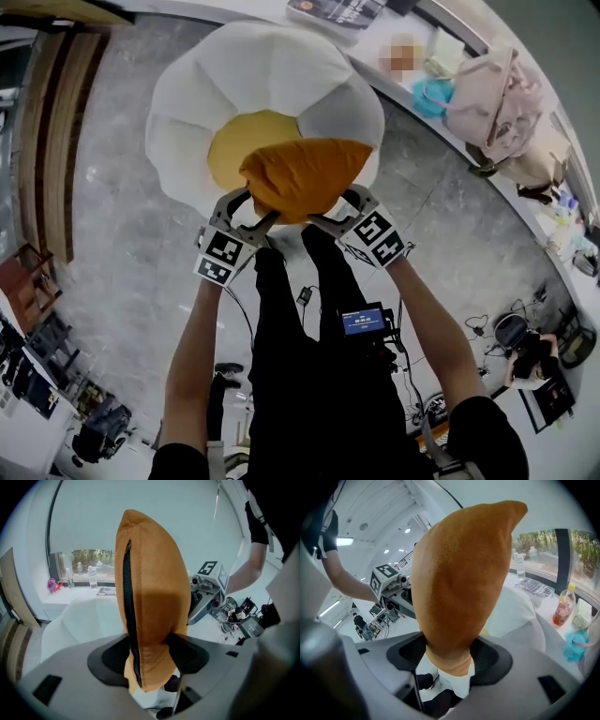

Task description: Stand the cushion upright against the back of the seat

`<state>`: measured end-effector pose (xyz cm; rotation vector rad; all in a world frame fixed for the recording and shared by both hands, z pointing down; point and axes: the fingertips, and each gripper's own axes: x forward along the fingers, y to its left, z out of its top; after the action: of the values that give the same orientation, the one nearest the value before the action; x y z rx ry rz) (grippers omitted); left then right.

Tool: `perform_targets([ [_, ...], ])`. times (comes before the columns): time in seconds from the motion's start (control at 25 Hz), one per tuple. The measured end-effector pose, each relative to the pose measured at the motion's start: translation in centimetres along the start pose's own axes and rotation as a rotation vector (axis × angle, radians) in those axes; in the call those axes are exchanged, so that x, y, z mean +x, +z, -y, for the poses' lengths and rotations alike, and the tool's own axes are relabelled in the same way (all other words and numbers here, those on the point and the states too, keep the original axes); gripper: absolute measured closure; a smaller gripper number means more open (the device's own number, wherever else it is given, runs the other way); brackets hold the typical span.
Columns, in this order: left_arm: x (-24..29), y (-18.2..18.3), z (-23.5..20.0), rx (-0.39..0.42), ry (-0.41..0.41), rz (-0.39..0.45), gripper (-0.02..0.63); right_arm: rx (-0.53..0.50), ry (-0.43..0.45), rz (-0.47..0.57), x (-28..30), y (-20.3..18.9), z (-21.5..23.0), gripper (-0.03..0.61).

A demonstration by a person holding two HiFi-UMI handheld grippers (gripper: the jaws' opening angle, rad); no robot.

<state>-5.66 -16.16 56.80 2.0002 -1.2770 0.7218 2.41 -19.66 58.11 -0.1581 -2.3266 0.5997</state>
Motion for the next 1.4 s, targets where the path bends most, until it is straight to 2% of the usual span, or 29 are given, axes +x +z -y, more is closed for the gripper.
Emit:
perform_targets([
  [0.2,4.4,-2.9,-2.2,0.021,0.034,-0.028,0.337,-0.051,-0.03,-0.021,3.7,-2.8,3.3,0.27],
  [0.48,8.1,-7.0,-5.0,-0.002,0.125,-0.065,0.337,-0.148,-0.071,-0.007,8.4,-5.1,6.1,0.27],
  [0.64,10.1,-9.1,-6.9,-0.009,0.176,-0.108,0.341,-0.166,-0.096,-0.004,11.0,-6.1,8.0,0.27],
  [1.04,15.1,-11.9,-12.8,0.045,0.278,-0.136,0.348,-0.185,-0.164,0.041,17.5,-7.5,13.2,0.27],
  [1.28,17.2,-14.1,-15.7,0.047,0.411,-0.145,0.365,-0.273,-0.218,0.05,21.2,-7.9,15.4,0.272],
  [1.4,18.2,-14.6,-16.8,0.044,0.442,-0.139,0.368,-0.275,-0.222,0.055,22.5,-8.3,16.4,0.273],
])
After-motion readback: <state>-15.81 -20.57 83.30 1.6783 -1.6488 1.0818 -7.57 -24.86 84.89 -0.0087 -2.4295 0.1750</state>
